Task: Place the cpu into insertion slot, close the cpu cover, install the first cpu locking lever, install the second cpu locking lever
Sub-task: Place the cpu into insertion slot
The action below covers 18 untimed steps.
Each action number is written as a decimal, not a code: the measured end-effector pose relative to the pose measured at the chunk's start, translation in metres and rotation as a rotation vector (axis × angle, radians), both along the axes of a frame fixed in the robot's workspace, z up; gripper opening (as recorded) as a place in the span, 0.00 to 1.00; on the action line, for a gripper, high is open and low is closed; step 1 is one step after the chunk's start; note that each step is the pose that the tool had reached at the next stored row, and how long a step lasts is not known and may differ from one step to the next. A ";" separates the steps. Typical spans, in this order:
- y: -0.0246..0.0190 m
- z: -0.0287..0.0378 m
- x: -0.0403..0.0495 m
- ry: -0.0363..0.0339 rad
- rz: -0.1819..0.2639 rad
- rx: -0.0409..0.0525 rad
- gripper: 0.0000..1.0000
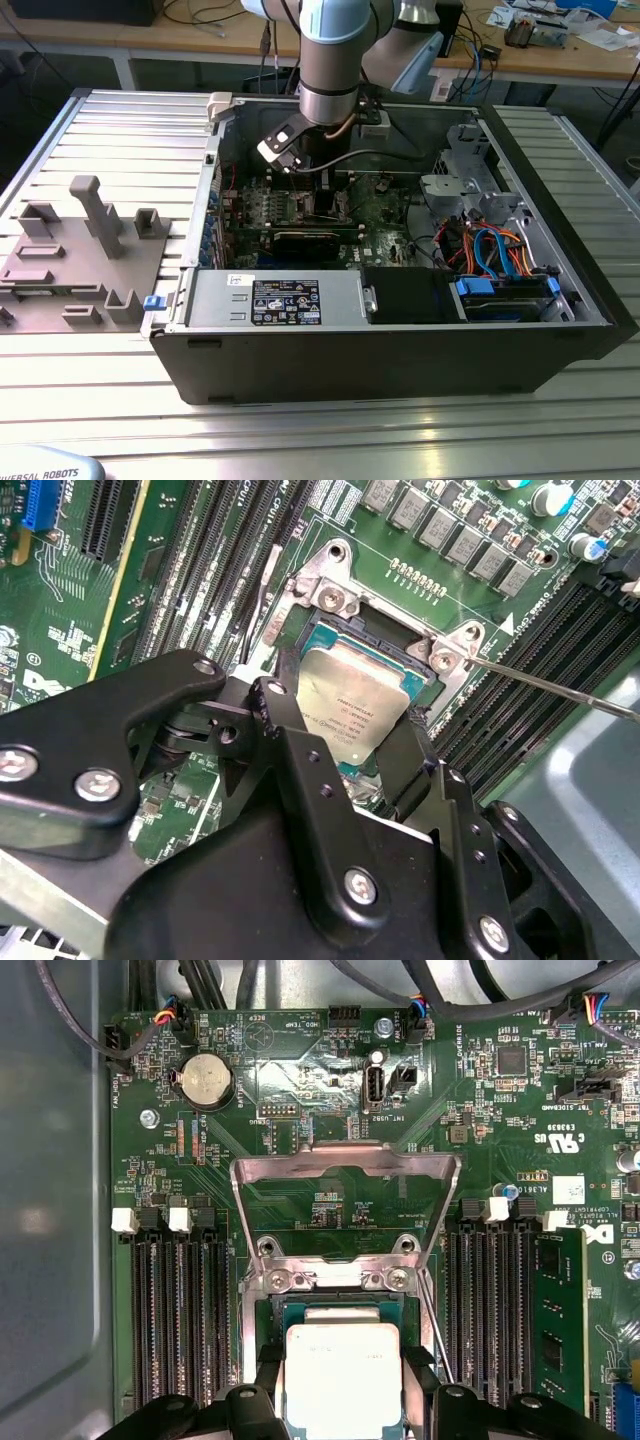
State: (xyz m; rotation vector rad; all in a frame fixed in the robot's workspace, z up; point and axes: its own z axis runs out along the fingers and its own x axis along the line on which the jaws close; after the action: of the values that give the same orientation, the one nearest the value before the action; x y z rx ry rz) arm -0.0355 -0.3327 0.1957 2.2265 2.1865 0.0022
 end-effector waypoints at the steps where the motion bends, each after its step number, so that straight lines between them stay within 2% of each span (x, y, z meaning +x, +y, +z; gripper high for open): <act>1: 0.0000 -0.0001 0.0000 -0.0002 0.000 0.0000 0.55; 3: 0.0001 -0.0005 0.0001 -0.0007 0.000 0.0012 0.55; 4: 0.0001 -0.0004 0.0001 -0.0006 0.000 0.0009 0.62; 8: 0.0000 -0.0002 0.0000 0.0000 0.000 0.0000 0.62; 13: 0.0042 -0.0002 0.0000 0.0001 0.000 -0.0008 0.62; 18: 0.0044 0.0005 0.0001 -0.0004 0.000 -0.0004 0.62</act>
State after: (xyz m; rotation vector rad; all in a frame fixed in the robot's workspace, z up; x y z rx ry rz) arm -0.0355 -0.3283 0.1962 2.2262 2.1860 0.0021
